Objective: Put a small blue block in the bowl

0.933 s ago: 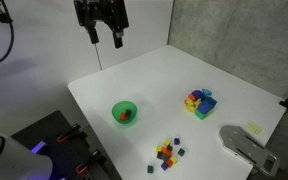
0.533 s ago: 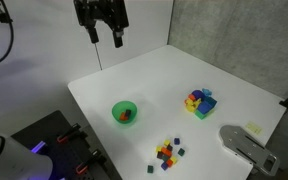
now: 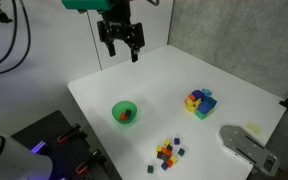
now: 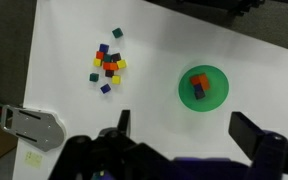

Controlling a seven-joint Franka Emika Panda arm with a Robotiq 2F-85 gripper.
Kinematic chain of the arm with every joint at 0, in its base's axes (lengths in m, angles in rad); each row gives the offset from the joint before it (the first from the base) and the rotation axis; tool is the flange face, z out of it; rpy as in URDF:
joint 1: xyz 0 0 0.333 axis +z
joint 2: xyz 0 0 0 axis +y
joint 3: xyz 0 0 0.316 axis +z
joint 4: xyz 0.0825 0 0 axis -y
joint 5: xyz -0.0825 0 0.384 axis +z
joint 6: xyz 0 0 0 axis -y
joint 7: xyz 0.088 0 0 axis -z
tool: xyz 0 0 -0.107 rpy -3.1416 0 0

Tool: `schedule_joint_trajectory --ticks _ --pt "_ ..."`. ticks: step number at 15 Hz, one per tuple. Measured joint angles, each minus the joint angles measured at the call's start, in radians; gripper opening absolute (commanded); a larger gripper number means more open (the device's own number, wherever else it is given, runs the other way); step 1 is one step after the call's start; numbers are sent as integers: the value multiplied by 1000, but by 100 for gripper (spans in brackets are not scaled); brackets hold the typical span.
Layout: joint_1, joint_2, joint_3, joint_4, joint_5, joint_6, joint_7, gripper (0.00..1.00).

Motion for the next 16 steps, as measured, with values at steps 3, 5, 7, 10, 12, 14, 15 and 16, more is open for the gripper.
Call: schedule_joint_trajectory --ticks 3,5,7,10,12,14,15,16 --pt "-1 96 -16 -9 8 94 0 100" --pt "-3 166 -28 -17 16 162 -1 100" --pt "-12 238 -38 -23 18 226 -1 100" --pt "-34 348 -52 -25 18 318 -5 100" --pt "-55 420 -60 -28 18 386 -17 100" --pt "-80 484 -70 -37 18 466 -37 100" --pt "-94 515 -74 -44 18 514 -47 100" --pt "-108 547 -79 -49 18 561 -53 100"
